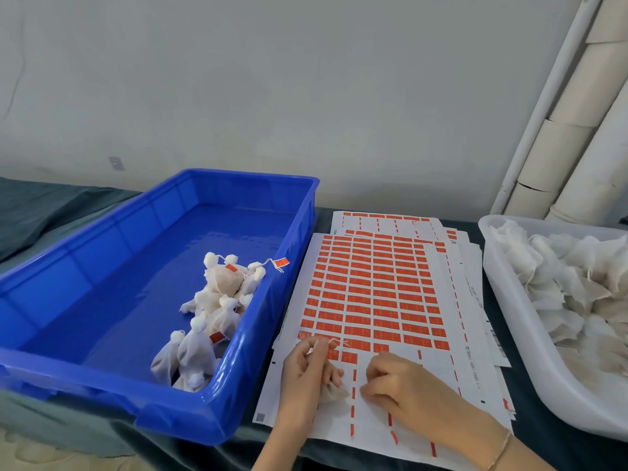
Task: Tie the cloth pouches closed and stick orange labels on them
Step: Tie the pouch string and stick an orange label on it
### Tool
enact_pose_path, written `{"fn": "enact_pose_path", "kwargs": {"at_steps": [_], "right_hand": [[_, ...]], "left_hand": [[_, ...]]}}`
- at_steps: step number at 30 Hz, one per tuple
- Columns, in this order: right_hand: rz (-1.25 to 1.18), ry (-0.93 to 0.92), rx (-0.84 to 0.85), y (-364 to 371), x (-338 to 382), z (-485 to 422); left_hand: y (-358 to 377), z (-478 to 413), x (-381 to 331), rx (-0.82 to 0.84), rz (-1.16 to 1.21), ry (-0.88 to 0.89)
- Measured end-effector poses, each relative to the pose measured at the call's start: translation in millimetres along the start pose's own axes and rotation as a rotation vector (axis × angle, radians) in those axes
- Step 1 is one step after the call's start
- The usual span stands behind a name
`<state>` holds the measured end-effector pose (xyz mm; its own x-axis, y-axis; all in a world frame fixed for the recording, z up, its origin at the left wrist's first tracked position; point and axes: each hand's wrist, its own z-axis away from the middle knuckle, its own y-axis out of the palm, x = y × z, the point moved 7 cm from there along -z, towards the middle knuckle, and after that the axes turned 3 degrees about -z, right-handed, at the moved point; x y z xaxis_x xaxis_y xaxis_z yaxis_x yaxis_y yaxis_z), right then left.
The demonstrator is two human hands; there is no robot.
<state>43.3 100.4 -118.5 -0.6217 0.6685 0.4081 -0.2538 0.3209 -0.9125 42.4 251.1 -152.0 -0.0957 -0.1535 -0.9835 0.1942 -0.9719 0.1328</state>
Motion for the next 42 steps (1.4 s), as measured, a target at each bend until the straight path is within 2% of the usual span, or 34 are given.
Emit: {"fn": "enact_pose_path", "kwargs": {"at_steps": [2,5,8,10,17,23,28,42], "right_hand": [[-0.006,0.028,0.016,0.6,0.4,0.7],[-0.146,0.181,-0.013,-4.7,-8.0,-3.9],[-0.230,0.288,-0.158,-16.5,-14.6,-18.6],[-0.232,0.306,-0.190,-18.6,-13.3,-30.6],[-0.127,0.417,-0.014,-8.0,-19.5,-56.5],[-0.001,0.369,-0.016,-4.7,-15.3,-56.4],[-0.006,0.397,0.000,-2.6,-17.8,-55.6],[0.035,0.299,-0.123,-2.4,-1.4,-41.4]], "left_hand": [[0.0,-0.1,-0.5,0.001,-0.002,0.008],[0.8,-0.2,-1.3,0.006,0.010,0.013],[0.9,0.0,-1.7,0.009,0.001,0.017],[0.9,0.2,-2.0,0.011,0.000,0.021],[0.9,-0.2,-1.5,0.003,-0.031,0.028],[-0.2,-0.4,0.0,0.002,-0.041,0.036],[0.0,-0.1,-0.5,0.004,-0.036,0.039],[2.4,0.9,-1.7,0.013,-0.062,0.058]]}}
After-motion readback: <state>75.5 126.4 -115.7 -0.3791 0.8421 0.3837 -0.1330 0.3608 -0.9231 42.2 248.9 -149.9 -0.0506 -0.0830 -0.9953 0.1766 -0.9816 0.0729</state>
